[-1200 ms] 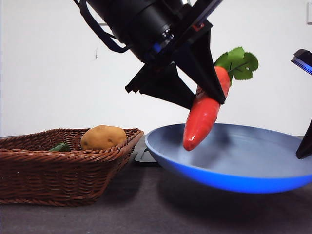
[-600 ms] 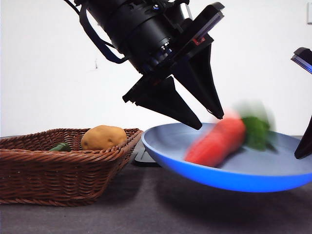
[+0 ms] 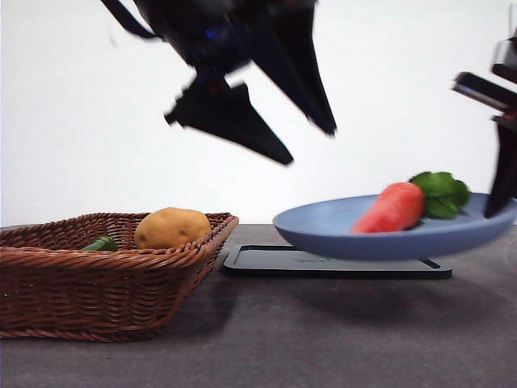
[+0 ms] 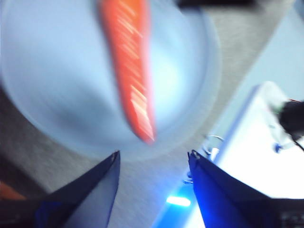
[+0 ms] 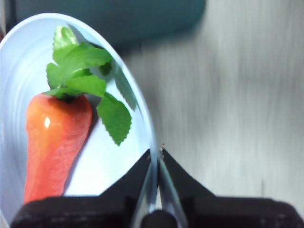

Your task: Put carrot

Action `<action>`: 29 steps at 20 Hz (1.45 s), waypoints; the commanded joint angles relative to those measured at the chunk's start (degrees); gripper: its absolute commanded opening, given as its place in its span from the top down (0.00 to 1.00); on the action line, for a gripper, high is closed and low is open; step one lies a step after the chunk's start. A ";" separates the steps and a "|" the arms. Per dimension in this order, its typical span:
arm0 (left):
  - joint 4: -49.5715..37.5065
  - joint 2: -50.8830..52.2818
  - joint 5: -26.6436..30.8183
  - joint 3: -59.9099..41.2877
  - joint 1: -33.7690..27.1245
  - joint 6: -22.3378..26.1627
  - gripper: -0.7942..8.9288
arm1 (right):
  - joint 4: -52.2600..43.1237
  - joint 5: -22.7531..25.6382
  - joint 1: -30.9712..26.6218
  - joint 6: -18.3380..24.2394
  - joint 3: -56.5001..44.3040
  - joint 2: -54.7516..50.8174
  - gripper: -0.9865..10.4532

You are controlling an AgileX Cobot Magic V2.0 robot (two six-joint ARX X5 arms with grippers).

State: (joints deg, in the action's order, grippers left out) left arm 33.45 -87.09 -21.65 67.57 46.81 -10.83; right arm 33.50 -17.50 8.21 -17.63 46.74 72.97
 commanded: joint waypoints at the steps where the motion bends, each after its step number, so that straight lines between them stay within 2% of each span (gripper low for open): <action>1: 2.27 2.16 -1.99 1.18 0.39 2.10 0.65 | -0.70 -0.15 0.00 2.10 8.07 8.44 0.91; 7: 7.10 10.32 -2.78 1.18 0.42 2.05 0.65 | -2.19 -0.57 -0.02 2.05 27.54 30.45 0.91; 11: 7.39 12.74 -2.78 1.18 0.42 2.08 0.65 | -2.29 -0.59 -0.33 2.03 35.19 40.15 0.91; 13: 7.45 12.72 -2.67 1.18 0.37 2.10 0.65 | -2.69 -0.52 -0.33 2.03 35.89 42.12 0.91; 17: 6.12 12.72 -2.51 1.18 0.35 2.58 0.65 | -3.21 -0.55 -0.33 2.19 35.89 42.51 0.74; 21: 1.16 12.70 -1.07 1.18 0.35 7.17 0.65 | -0.44 -0.37 -0.66 5.77 35.91 39.93 0.73; 24: -7.39 12.52 9.94 1.18 0.35 13.14 0.65 | 4.92 0.02 -0.66 8.20 35.91 34.38 0.75; 27: -23.63 12.07 25.73 1.18 0.22 13.94 0.66 | 10.01 0.22 -0.28 9.86 35.89 27.56 0.78; 29: -32.68 12.07 31.67 1.18 -0.61 14.23 0.74 | 12.02 2.01 1.14 10.88 35.87 23.34 0.84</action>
State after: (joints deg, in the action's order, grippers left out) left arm 1.78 -74.39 9.28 67.59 45.87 2.48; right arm 45.80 -15.49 8.80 -8.01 81.54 95.70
